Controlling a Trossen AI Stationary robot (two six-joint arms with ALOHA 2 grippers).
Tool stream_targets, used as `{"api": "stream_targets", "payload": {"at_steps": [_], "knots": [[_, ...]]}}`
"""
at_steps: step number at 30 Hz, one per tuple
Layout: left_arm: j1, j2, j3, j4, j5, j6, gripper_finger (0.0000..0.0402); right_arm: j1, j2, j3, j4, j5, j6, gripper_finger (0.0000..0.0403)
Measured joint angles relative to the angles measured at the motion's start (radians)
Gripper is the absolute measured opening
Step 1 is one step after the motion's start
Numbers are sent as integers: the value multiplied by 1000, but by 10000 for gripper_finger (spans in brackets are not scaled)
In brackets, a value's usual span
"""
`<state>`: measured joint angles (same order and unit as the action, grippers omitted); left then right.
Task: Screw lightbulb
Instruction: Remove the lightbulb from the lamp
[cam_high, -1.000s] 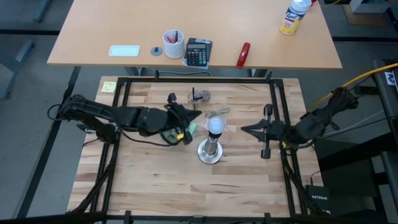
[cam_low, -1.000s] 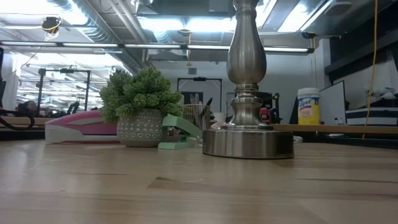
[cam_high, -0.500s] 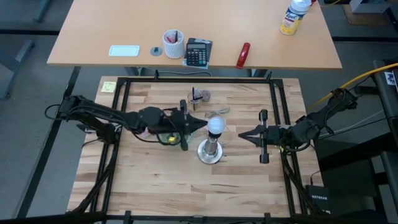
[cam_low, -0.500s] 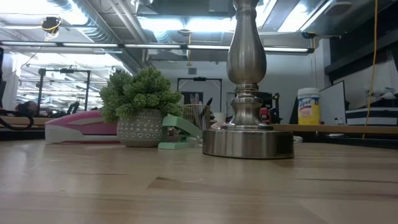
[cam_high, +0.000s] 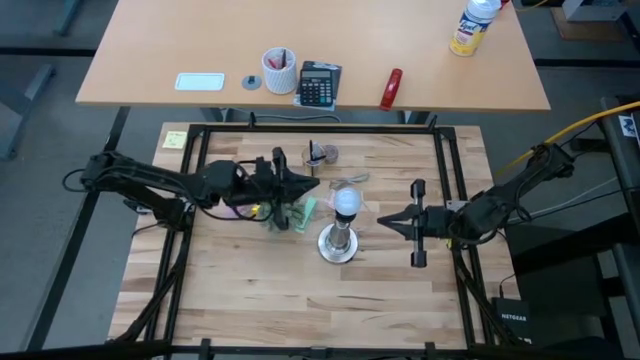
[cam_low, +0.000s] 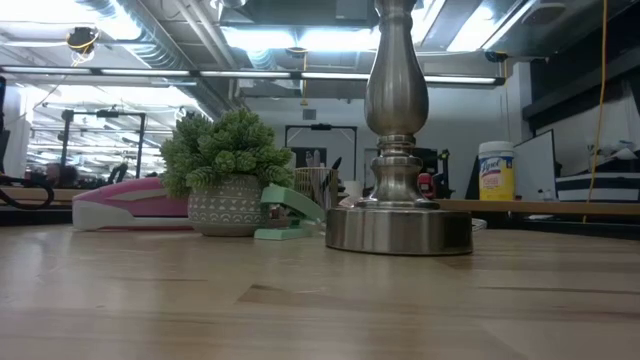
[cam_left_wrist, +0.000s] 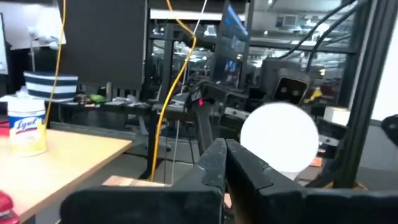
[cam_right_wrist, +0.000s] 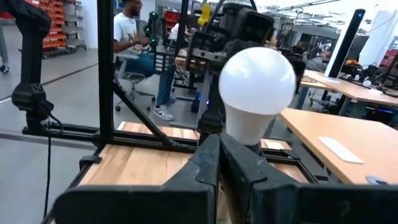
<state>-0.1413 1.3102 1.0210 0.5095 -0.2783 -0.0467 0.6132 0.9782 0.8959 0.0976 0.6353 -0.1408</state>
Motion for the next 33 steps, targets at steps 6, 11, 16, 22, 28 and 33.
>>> {"api": "stream_targets", "payload": {"at_steps": [6,11,16,22,28,33], "knots": [[0,39,0,1,-18,1,1,0,35,0,101,0,-34,17],[0,42,0,14,-21,1,1,-6,52,0,194,0,-51,17],[-1,49,2,98,-21,1,1,-52,91,0,269,-61,-52,17],[-3,85,2,112,-20,-21,1,-99,127,0,324,-135,-51,17],[1,111,7,123,-17,-22,1,-97,127,0,328,-136,-51,17],[6,113,8,159,-17,-24,1,-97,127,0,323,-142,-51,17]]}}
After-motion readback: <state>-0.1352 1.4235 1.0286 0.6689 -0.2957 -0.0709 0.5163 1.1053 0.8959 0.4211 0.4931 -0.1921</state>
